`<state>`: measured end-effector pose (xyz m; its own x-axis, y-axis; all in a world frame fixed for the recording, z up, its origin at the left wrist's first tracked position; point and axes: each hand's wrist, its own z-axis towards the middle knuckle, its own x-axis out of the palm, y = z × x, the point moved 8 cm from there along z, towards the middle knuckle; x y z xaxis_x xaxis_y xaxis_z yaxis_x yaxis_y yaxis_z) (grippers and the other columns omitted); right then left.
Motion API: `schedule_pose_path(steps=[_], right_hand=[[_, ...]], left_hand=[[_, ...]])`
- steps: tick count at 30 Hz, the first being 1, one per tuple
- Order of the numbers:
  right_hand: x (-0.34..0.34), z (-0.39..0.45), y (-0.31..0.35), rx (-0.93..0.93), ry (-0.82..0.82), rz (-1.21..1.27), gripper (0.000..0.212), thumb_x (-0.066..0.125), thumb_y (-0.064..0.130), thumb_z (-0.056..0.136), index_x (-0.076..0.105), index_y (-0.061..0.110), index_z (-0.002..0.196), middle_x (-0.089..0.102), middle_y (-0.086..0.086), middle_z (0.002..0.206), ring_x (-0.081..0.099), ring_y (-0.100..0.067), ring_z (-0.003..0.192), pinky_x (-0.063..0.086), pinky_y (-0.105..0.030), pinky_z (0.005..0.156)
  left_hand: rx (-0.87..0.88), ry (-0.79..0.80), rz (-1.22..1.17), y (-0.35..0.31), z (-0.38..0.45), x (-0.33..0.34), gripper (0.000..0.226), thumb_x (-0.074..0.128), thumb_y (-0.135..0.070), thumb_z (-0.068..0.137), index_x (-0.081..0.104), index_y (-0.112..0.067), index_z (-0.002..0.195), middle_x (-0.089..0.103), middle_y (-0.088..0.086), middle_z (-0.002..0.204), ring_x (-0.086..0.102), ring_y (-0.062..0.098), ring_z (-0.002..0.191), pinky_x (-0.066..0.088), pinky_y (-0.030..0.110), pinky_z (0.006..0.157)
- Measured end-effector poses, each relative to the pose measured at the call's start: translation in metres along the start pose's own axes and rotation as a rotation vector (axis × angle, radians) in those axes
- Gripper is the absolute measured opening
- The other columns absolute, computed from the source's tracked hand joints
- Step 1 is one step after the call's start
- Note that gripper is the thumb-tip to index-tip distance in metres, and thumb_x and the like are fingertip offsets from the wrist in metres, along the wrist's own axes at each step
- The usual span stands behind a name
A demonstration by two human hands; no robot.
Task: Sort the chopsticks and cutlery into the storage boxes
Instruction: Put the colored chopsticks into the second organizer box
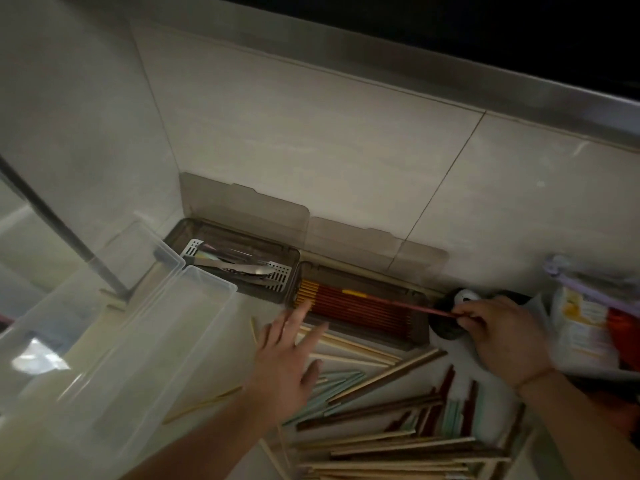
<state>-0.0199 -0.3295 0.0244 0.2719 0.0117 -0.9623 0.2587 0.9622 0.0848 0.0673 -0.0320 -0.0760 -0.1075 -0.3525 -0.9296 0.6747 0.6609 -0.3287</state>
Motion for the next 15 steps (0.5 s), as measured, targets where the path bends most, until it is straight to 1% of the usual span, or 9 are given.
schedule_pose_path(steps=[1, 3, 6, 8, 10, 11, 12, 13, 15], right_hand=[[0.009, 0.01, 0.009, 0.028, 0.036, -0.016, 0.01, 0.077, 0.017, 0.075, 0.074, 0.023, 0.083, 0.069, -0.002, 0.076, 0.062, -0.029, 0.07, 0.049, -0.037, 0.063], [0.032, 0.026, 0.024, 0.067, 0.111, -0.005, 0.016, 0.076, 0.018, 0.076, 0.071, 0.028, 0.087, 0.068, 0.002, 0.085, 0.061, -0.027, 0.08, 0.048, -0.037, 0.07], [0.062, 0.042, 0.042, 0.08, 0.164, 0.007, 0.014, 0.066, 0.021, 0.084, 0.07, 0.029, 0.095, 0.065, 0.004, 0.099, 0.06, -0.025, 0.091, 0.045, -0.035, 0.075], [0.075, 0.049, 0.054, 0.059, 0.186, -0.059, 0.018, 0.06, 0.024, 0.089, 0.069, 0.028, 0.104, 0.064, 0.003, 0.106, 0.058, -0.025, 0.098, 0.041, -0.034, 0.079], [0.086, 0.053, 0.062, 0.041, 0.216, -0.135, 0.02, 0.059, 0.027, 0.09, 0.069, 0.029, 0.107, 0.066, 0.003, 0.108, 0.057, -0.025, 0.103, 0.04, -0.035, 0.083], [0.089, 0.055, 0.065, 0.021, 0.219, -0.166, 0.018, 0.063, 0.026, 0.087, 0.071, 0.028, 0.103, 0.068, 0.003, 0.103, 0.057, -0.025, 0.101, 0.041, -0.036, 0.082], [0.092, 0.057, 0.068, -0.004, 0.233, -0.199, 0.014, 0.069, 0.024, 0.082, 0.073, 0.027, 0.095, 0.07, 0.001, 0.095, 0.059, -0.026, 0.094, 0.043, -0.036, 0.077], [0.096, 0.058, 0.07, -0.027, 0.256, -0.233, 0.012, 0.076, 0.021, 0.075, 0.074, 0.025, 0.085, 0.071, 0.0, 0.084, 0.061, -0.027, 0.084, 0.044, -0.035, 0.07], [0.102, 0.06, 0.076, -0.088, 0.255, -0.283, 0.02, 0.085, 0.01, 0.056, 0.07, 0.021, 0.065, 0.066, -0.003, 0.063, 0.06, -0.027, 0.059, 0.044, -0.031, 0.055]], left_hand=[[-0.045, 0.016, 0.041, 0.007, 0.007, -0.001, 0.056, 0.051, -0.047, 0.085, 0.042, -0.034, 0.139, 0.022, 0.007, 0.158, 0.023, 0.029, 0.137, 0.024, 0.047, 0.109], [-0.088, 0.064, 0.07, 0.021, 0.016, 0.0, 0.057, 0.05, -0.05, 0.085, 0.044, -0.032, 0.139, 0.021, 0.009, 0.158, 0.027, 0.031, 0.136, 0.033, 0.051, 0.106], [-0.097, 0.106, 0.02, 0.037, 0.02, 0.001, 0.051, 0.041, -0.05, 0.088, 0.052, -0.028, 0.133, 0.038, 0.009, 0.15, 0.043, 0.033, 0.13, 0.042, 0.052, 0.103], [-0.067, 0.123, 0.007, 0.043, 0.019, 0.002, 0.049, 0.042, -0.048, 0.089, 0.055, -0.027, 0.131, 0.044, 0.007, 0.145, 0.045, 0.032, 0.129, 0.041, 0.051, 0.103], [-0.045, 0.136, 0.006, 0.048, 0.017, 0.006, 0.05, 0.042, -0.048, 0.089, 0.052, -0.029, 0.134, 0.04, 0.004, 0.148, 0.039, 0.031, 0.134, 0.038, 0.051, 0.105], [-0.042, 0.144, 0.002, 0.048, 0.016, 0.007, 0.052, 0.041, -0.048, 0.089, 0.049, -0.031, 0.137, 0.036, 0.003, 0.151, 0.035, 0.03, 0.137, 0.035, 0.052, 0.107], [-0.044, 0.152, -0.002, 0.048, 0.016, 0.007, 0.053, 0.039, -0.048, 0.089, 0.046, -0.032, 0.14, 0.032, 0.002, 0.153, 0.03, 0.029, 0.14, 0.031, 0.051, 0.11], [-0.05, 0.164, -0.003, 0.048, 0.016, 0.007, 0.054, 0.039, -0.048, 0.091, 0.042, -0.033, 0.142, 0.026, 0.0, 0.156, 0.024, 0.027, 0.143, 0.026, 0.05, 0.113], [-0.065, 0.198, 0.004, 0.046, 0.017, 0.008, 0.056, 0.04, -0.047, 0.094, 0.033, -0.035, 0.147, 0.013, -0.003, 0.159, 0.012, 0.024, 0.146, 0.017, 0.046, 0.117]])
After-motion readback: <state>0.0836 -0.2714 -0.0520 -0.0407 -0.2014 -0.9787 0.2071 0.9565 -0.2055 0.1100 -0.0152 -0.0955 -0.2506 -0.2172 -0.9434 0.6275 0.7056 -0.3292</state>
